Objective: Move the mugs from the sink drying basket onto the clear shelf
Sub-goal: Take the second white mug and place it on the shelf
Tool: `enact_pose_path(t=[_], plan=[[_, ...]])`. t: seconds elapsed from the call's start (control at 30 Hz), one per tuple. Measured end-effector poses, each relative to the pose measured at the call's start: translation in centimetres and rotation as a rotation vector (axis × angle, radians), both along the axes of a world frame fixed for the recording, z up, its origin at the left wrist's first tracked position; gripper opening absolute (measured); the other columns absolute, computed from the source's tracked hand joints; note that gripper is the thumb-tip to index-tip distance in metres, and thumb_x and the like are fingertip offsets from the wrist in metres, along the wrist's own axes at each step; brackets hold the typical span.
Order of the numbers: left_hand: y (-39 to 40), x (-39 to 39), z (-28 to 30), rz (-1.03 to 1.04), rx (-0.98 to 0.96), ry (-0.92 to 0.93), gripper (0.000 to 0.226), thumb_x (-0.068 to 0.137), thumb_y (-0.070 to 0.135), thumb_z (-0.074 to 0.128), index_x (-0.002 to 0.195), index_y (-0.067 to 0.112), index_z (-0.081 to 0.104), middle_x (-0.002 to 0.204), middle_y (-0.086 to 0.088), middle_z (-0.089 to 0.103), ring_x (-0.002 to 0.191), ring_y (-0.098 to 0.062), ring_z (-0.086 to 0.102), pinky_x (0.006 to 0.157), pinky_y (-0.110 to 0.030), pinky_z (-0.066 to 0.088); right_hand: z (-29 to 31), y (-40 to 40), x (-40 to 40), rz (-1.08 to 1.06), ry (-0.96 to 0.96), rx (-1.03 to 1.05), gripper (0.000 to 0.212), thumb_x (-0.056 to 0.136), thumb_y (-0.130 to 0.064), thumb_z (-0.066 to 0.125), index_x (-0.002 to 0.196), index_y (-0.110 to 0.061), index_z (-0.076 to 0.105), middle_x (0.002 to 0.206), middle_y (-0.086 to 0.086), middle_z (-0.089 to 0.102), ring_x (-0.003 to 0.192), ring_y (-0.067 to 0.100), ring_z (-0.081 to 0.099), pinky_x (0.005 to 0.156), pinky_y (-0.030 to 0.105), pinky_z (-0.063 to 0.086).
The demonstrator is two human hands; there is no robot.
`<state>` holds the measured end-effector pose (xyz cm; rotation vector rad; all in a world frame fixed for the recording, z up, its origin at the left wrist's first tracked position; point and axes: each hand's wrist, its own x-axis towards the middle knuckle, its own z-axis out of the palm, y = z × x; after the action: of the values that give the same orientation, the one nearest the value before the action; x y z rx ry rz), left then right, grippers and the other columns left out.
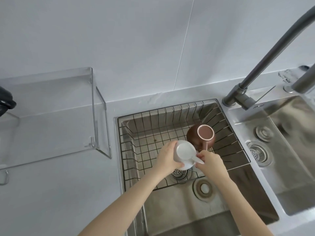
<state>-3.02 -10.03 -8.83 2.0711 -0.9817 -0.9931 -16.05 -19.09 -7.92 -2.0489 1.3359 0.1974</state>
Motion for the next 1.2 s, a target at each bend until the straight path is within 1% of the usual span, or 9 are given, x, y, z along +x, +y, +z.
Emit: enact_pose_path(t=[0.07, 0.13, 0.33, 0.5, 0.63, 0.8, 0.97, 1.07, 1.2], plan=[[0.0, 0.0, -0.4, 0.041, -0.009, 0.002, 0.075, 0.059, 0.015, 0.080, 0.126, 0.018, 0.047, 0.128, 0.000, 0.054, 0.118, -0.019, 0.048, 0.096, -0.027, 0.036, 0.0, -0.2, 0.1, 0.014, 0.002, -0.008, 0.005, 0.077, -0.014, 0.062, 0.078, -0.012, 0.057, 0.080, 0.009, 0.063, 0.079, 0.029, 0.059, 0.061, 0.033, 0.045], [0.1, 0.1, -0.5, 0.056, -0.020, 0.011, 0.074, 0.057, 0.013, 0.081, 0.124, 0.020, 0.049, 0.125, 0.000, 0.057, 0.115, -0.018, 0.050, 0.094, -0.027, 0.038, -0.1, -0.3, 0.1, 0.045, -0.009, -0.004, 0.013, 0.075, -0.014, 0.064, 0.073, -0.016, 0.051, 0.076, 0.007, 0.062, 0.075, 0.028, 0.056, 0.052, 0.027, 0.037], [0.8, 1.2, 0.8, 0.055, -0.053, 0.003, 0.072, 0.058, 0.010, 0.080, 0.123, 0.019, 0.052, 0.119, -0.001, 0.062, 0.111, -0.020, 0.054, 0.090, -0.027, 0.041, 1.0, 0.2, 0.7, 0.058, -0.094, 0.000, 0.012, 0.072, -0.013, 0.069, 0.077, -0.013, 0.058, 0.071, 0.002, 0.064, 0.074, 0.023, 0.057, 0.053, 0.016, 0.035], [1.9, 4.2, 6.0, 0.034, -0.120, -0.091, 0.075, 0.061, 0.012, 0.079, 0.128, 0.012, 0.047, 0.128, -0.005, 0.057, 0.117, -0.022, 0.050, 0.098, -0.031, 0.039, 5.6, 0.9, 3.1, 0.070, -0.226, -0.030, 0.014, 0.070, -0.015, 0.073, 0.081, -0.010, 0.066, 0.071, 0.003, 0.069, 0.075, 0.021, 0.062, 0.060, 0.025, 0.043], [3.4, 7.7, 11.8, 0.057, -0.167, -0.176, 0.062, 0.059, 0.014, 0.080, 0.116, 0.015, 0.056, 0.109, -0.002, 0.063, 0.096, -0.016, 0.053, 0.078, -0.023, 0.037, 10.3, 2.0, 6.5, 0.097, -0.366, -0.067, 0.011, 0.071, -0.016, 0.073, 0.078, -0.012, 0.067, 0.071, 0.002, 0.072, 0.074, 0.022, 0.065, 0.068, 0.033, 0.051], [6.7, 12.1, 17.6, 0.114, -0.236, -0.246, 0.056, 0.059, 0.017, 0.080, 0.110, 0.016, 0.058, 0.091, 0.002, 0.058, 0.086, -0.017, 0.051, 0.072, -0.026, 0.040, 15.5, 4.1, 11.2, 0.164, -0.502, -0.091, 0.010, 0.072, -0.019, 0.073, 0.076, -0.012, 0.067, 0.074, 0.008, 0.075, 0.074, 0.025, 0.068, 0.075, 0.040, 0.053], [10.4, 16.9, 21.1, 0.138, -0.270, -0.296, 0.034, 0.057, 0.016, 0.079, 0.078, 0.014, 0.053, 0.071, 0.003, 0.048, 0.072, -0.019, 0.043, 0.060, -0.027, 0.033, 19.3, 6.5, 16.5, 0.277, -0.574, -0.127, 0.011, 0.072, -0.017, 0.073, 0.074, -0.009, 0.066, 0.073, 0.010, 0.075, 0.074, 0.027, 0.069, 0.073, 0.040, 0.055], [12.0, 19.6, 22.3, 0.156, -0.264, -0.318, 0.032, 0.059, 0.016, 0.079, 0.079, 0.007, 0.056, 0.070, 0.001, 0.049, 0.067, -0.018, 0.042, 0.059, -0.026, 0.031, 20.8, 7.5, 19.3, 0.335, -0.589, -0.140, 0.010, 0.073, -0.016, 0.072, 0.074, -0.008, 0.066, 0.073, 0.011, 0.075, 0.071, 0.025, 0.068, 0.066, 0.034, 0.053], [14.1, 23.0, 22.8, 0.213, -0.288, -0.295, 0.029, 0.059, 0.015, 0.079, 0.068, 0.016, 0.051, 0.063, 0.008, 0.045, 0.058, -0.009, 0.039, 0.050, -0.015, 0.029, 21.6, 9.1, 23.4, 0.384, -0.611, -0.129, 0.013, 0.074, -0.020, 0.071, 0.071, -0.008, 0.066, 0.065, 0.007, 0.072, 0.057, 0.013, 0.059, 0.052, 0.015, 0.044]])
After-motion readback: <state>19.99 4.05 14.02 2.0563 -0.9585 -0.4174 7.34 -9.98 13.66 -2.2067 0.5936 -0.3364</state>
